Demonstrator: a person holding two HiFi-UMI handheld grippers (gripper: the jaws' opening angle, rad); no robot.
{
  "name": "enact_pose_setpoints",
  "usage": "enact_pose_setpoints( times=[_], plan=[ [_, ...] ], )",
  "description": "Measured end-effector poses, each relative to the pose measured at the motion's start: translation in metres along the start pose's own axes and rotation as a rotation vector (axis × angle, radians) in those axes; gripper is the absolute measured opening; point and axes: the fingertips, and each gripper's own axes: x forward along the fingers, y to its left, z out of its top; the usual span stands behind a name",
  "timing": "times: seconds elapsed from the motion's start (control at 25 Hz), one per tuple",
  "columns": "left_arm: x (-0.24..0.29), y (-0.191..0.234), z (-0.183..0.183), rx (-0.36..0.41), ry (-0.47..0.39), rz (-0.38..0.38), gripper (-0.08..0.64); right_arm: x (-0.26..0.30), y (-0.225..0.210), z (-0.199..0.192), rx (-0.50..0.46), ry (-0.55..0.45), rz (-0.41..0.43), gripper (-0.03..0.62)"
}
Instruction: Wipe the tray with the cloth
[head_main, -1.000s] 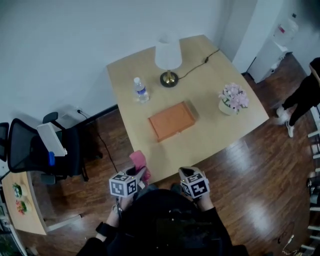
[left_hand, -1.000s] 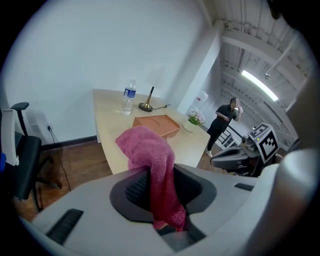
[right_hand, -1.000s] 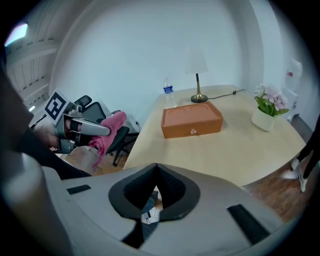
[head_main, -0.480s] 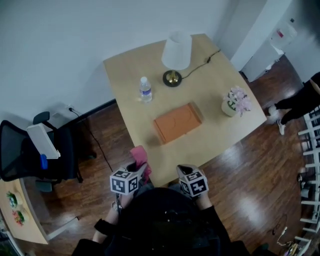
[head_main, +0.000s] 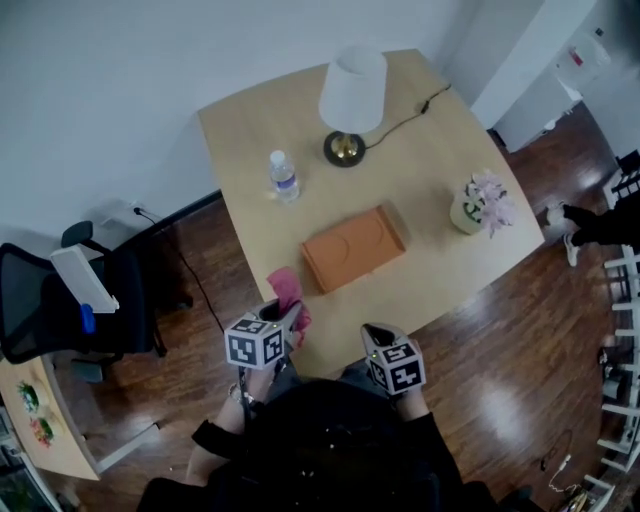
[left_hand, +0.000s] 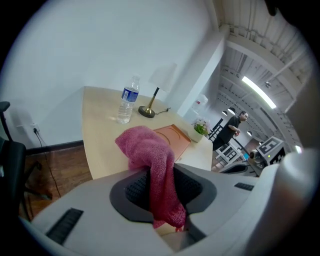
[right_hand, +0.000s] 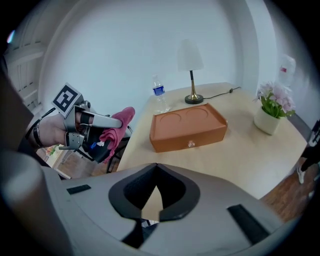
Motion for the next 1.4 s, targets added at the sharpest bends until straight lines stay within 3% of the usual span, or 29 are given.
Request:
enact_pose_setpoints(
  times=[0.16, 0.4, 0.56, 0.8, 1.04, 1.24, 1.4],
  plan=[
    [0.033, -0.014, 0.031, -0.031, -0.022, 0.049, 0.114, -0.005, -0.039, 0.018, -0.04, -0.009, 0.034, 0.006],
    [0.123, -0.058, 0.11, -0.014, -0.062, 0.063, 0.114, -0.002, -0.093, 0.026, -0.093, 0.023, 0.082, 0.006],
    [0.194, -0.082, 0.136, -0.055, -0.018, 0.084, 0.115, -0.004, -0.118, 0.031, -0.116, 0.038, 0.109, 0.006],
    [0.247, -0.083, 0.136, -0.089, 0.051, 0.161, 0.115, -0.008, -0.139, 0.042, -0.148, 0.043, 0.124, 0.006],
    [0.258, -0.079, 0.123, -0.026, 0.111, 0.188, 0.115, -0.003, -0.154, 0.044, -0.138, 0.047, 0.138, 0.006],
    [0.229, -0.046, 0.105, 0.062, 0.16, 0.303, 0.115, 0.003, -0.153, 0.047, -0.134, 0.057, 0.155, 0.006],
    [0.178, -0.005, 0.086, 0.066, 0.168, 0.411, 0.117, 0.011, -0.141, 0.05, -0.166, 0.065, 0.183, 0.006]
  ],
)
